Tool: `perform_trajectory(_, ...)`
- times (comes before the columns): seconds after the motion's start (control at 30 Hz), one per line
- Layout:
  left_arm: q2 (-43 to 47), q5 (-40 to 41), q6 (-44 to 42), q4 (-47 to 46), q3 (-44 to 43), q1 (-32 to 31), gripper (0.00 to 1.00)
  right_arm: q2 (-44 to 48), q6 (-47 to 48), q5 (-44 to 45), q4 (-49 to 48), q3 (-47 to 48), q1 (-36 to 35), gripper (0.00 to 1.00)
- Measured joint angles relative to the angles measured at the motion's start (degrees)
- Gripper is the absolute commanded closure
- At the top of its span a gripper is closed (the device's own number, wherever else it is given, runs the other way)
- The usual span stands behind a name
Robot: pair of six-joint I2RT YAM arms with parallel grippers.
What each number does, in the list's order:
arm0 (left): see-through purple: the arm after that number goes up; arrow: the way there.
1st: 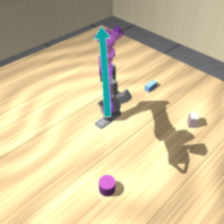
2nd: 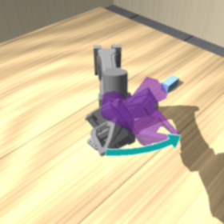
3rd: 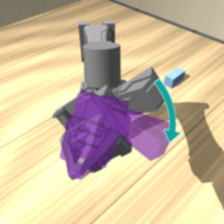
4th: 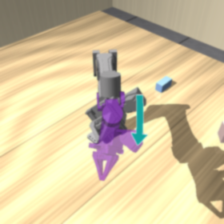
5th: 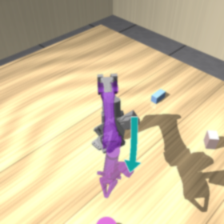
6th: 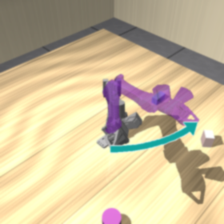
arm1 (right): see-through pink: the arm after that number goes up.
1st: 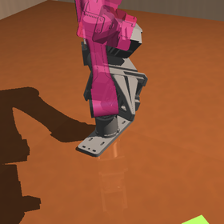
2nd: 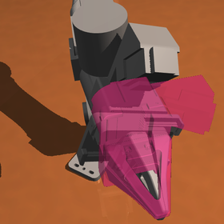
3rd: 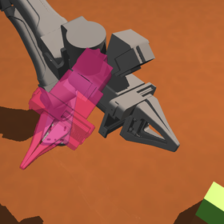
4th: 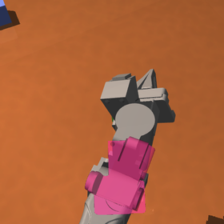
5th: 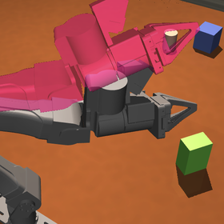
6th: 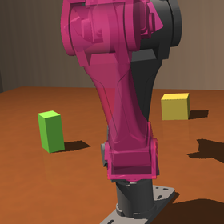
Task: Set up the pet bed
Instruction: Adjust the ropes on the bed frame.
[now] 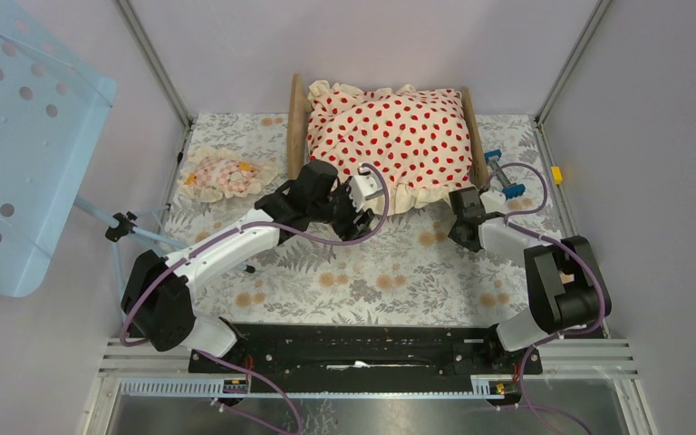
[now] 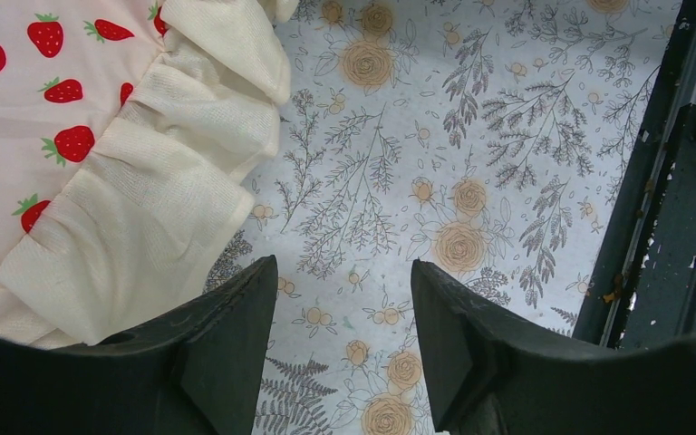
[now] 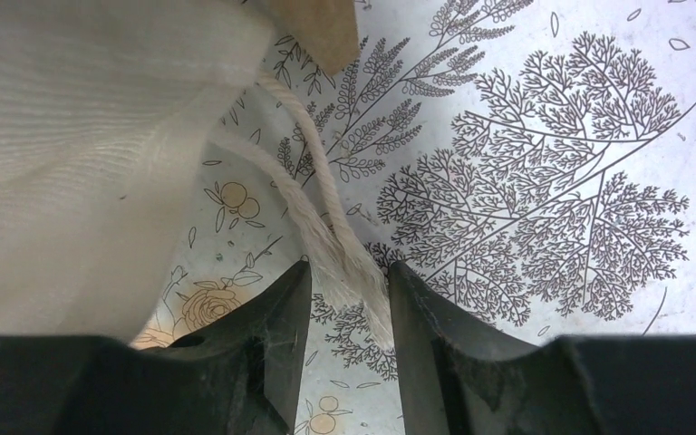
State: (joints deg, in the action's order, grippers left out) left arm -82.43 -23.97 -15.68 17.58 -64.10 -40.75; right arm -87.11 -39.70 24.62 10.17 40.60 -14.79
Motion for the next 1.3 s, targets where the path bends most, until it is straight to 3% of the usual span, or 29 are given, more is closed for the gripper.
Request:
perform_trajectory(0.47, 0.0, 0.0, -0.4, 0.9, 0.0, 0.2, 0.40, -3.3, 0.0, 3.4, 3.0, 3.2, -1.3, 0.61)
perform_trajectory(0.63, 0.0, 0.0, -0.5, 1.0, 0.0, 0.3, 0.40, -4.1, -0.3, 5.0, 3.9, 4.0, -1.7, 0.70)
perform_trajectory(0.8, 0.0, 0.0, -0.6, 1.0, 0.0, 0.3, 0.40, -4.1, 0.4, 5.9, 4.4, 3.9, -1.8, 0.89)
perform_trajectory(0.97, 0.0, 0.1, -0.6, 1.2, 0.0, 0.3, 0.40, -3.1, 1.0, 6.1, 3.3, 2.7, -1.8, 0.99)
perform_trajectory(1.3, 0.0, 0.3, -0.9, 2.0, 0.0, 0.3, 0.40, 6.7, -1.3, -0.8, 2.5, -5.0, -1.8, 1.00)
